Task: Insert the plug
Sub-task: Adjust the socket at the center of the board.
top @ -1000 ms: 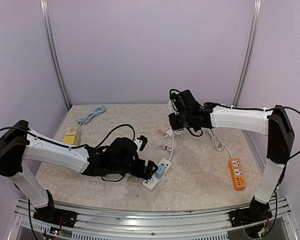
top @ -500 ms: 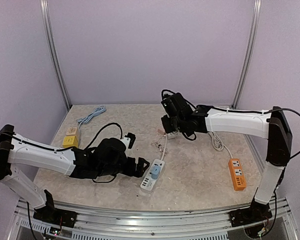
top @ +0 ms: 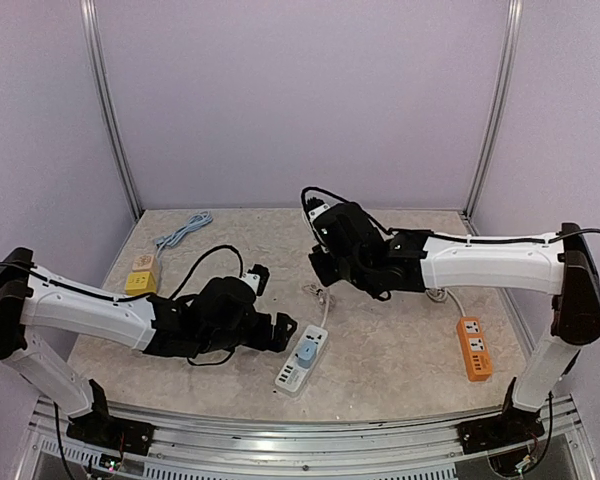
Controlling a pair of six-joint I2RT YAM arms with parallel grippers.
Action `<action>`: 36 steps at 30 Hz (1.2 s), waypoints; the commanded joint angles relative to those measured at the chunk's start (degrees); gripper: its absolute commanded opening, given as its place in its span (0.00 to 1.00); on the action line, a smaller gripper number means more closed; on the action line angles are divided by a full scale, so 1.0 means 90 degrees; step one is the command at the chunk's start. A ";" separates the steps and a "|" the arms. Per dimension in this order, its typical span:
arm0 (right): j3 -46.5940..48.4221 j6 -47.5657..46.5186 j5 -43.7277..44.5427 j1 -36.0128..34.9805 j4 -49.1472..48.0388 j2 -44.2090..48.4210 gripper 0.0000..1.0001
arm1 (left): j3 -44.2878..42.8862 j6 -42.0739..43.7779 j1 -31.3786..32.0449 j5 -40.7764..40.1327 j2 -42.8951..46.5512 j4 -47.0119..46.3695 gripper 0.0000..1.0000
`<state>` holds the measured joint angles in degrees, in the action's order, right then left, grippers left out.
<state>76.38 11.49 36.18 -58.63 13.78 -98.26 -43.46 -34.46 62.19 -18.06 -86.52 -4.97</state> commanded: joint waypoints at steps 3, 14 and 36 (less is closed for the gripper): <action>0.1366 -0.0654 -0.0236 -0.0017 -0.0571 -0.0860 0.05 | -0.0053 -0.0747 0.0042 -0.1109 0.0294 0.0861 0.99; 0.3195 -0.0992 -0.0451 0.0016 -0.0838 -0.3028 0.07 | 0.0305 -0.1610 0.0071 -0.2145 0.1182 0.1812 0.99; 0.4360 -0.1083 -0.0460 0.0427 -0.0968 -0.4979 0.30 | 0.0303 -0.1871 0.0238 -0.2430 0.1143 0.1886 0.99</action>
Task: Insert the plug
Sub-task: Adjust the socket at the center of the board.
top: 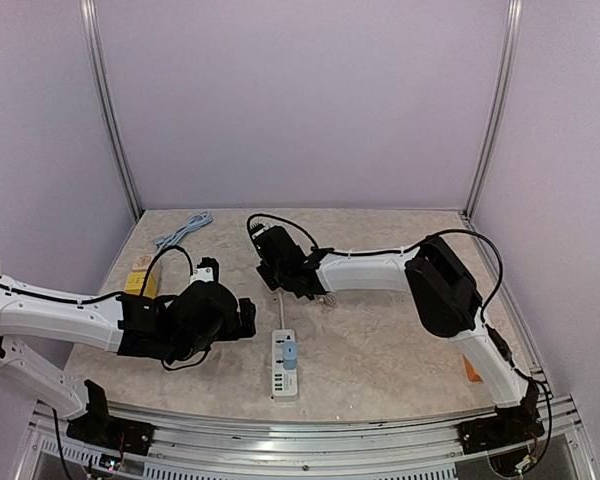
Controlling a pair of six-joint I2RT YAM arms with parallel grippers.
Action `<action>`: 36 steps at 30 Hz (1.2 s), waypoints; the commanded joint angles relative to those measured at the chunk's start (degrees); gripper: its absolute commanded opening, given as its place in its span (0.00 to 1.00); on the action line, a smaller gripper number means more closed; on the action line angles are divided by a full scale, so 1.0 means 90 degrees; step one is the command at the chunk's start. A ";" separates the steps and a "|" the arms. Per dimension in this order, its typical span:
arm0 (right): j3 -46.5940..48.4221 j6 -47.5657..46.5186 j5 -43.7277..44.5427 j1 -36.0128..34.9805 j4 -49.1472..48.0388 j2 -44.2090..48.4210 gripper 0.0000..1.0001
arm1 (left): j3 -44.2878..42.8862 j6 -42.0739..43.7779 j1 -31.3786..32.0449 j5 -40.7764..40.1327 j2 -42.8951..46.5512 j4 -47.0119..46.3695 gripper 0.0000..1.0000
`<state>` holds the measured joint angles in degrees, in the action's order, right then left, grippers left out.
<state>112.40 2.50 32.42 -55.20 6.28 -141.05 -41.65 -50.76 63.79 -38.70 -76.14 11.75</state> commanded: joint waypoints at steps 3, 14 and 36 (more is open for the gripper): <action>0.0460 -0.0149 -0.0193 0.0068 -0.0141 -0.0277 0.41 | 0.0089 -0.0090 0.0083 -0.0143 -0.0049 0.0020 0.99; 0.0835 -0.0600 -0.0283 0.0073 0.0250 0.0432 0.76 | -0.0156 0.0062 0.0286 -0.0091 -0.0238 0.0062 0.99; -0.3287 -0.0641 0.0789 0.0097 0.0398 0.5529 0.83 | -0.1483 0.0460 0.2092 0.0534 -0.1361 0.1132 0.99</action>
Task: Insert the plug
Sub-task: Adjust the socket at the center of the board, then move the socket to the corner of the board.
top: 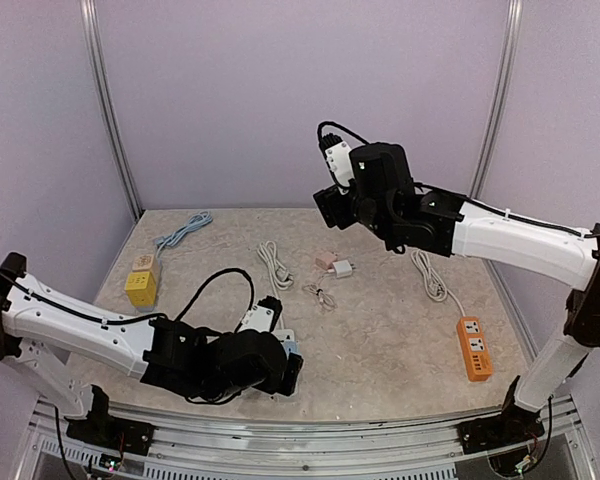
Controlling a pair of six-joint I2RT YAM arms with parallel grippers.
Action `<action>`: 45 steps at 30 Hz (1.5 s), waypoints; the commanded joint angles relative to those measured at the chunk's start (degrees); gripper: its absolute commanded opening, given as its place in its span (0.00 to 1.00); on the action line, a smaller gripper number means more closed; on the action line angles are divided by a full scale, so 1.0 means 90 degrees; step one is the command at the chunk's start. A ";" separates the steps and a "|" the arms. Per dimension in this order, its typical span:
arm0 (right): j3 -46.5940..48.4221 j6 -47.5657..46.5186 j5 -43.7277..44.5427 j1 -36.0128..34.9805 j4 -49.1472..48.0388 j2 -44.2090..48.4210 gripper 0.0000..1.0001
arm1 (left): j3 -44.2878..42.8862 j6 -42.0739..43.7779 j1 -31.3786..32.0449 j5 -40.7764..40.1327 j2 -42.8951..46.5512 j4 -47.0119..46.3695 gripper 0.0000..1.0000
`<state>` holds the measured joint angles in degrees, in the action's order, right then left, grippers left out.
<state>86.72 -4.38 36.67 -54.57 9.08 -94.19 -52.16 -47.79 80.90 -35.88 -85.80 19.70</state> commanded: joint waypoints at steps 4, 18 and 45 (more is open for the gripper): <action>-0.0702 0.0155 0.0429 0.0028 0.0063 0.0732 0.83 | -0.0681 -0.0135 0.0140 0.0413 -0.0639 0.0700 0.99; -0.0952 0.0262 0.0457 0.0028 0.0084 0.1215 0.83 | -0.0904 -0.0648 -0.0622 0.1554 -0.1364 0.0879 0.96; -0.2035 0.0467 0.0854 0.0028 0.0722 0.2547 0.84 | -0.1557 -0.0953 -0.1305 0.1859 -0.2097 0.1501 0.74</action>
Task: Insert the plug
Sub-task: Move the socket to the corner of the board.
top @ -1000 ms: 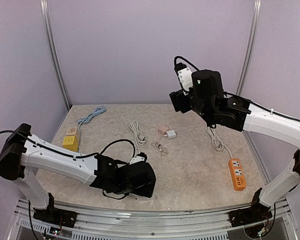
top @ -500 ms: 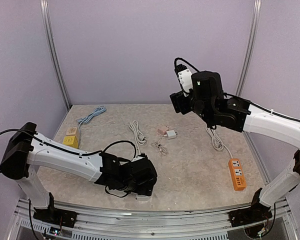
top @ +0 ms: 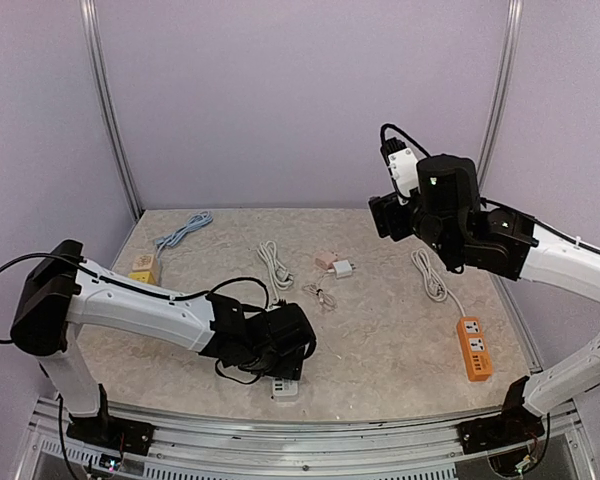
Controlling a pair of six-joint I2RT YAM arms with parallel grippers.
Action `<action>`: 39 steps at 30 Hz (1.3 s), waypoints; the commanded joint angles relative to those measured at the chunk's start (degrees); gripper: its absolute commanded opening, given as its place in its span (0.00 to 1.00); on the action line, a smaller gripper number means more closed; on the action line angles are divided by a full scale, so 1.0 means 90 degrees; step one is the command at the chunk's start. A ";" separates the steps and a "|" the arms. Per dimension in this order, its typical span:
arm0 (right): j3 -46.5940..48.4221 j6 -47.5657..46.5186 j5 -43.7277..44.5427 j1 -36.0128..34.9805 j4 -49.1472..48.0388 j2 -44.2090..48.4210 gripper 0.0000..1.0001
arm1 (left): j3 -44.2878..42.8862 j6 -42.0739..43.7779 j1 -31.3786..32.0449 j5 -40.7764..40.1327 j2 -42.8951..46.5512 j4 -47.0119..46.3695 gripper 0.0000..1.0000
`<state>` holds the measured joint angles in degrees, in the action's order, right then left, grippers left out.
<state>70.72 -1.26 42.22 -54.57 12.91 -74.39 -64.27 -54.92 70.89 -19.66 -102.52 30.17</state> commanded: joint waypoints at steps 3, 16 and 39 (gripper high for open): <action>-0.0358 0.0120 0.0329 0.0028 0.0353 0.0536 0.84 | -0.0214 -0.0210 -0.0329 0.0073 -0.0295 0.0394 0.72; -0.0471 0.0120 0.0343 0.0025 0.0320 0.0667 0.84 | -0.0171 -0.0349 -0.0626 -0.0052 -0.0453 0.0458 0.63; -0.0644 0.0120 0.0328 0.0027 0.0343 0.0832 0.94 | -0.0314 0.0670 -0.1671 0.0315 -0.0614 -0.0100 0.55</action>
<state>65.91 -0.58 44.88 -54.57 15.42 -67.90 -65.73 -52.25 58.00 -17.04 -105.93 30.20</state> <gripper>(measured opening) 0.901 0.549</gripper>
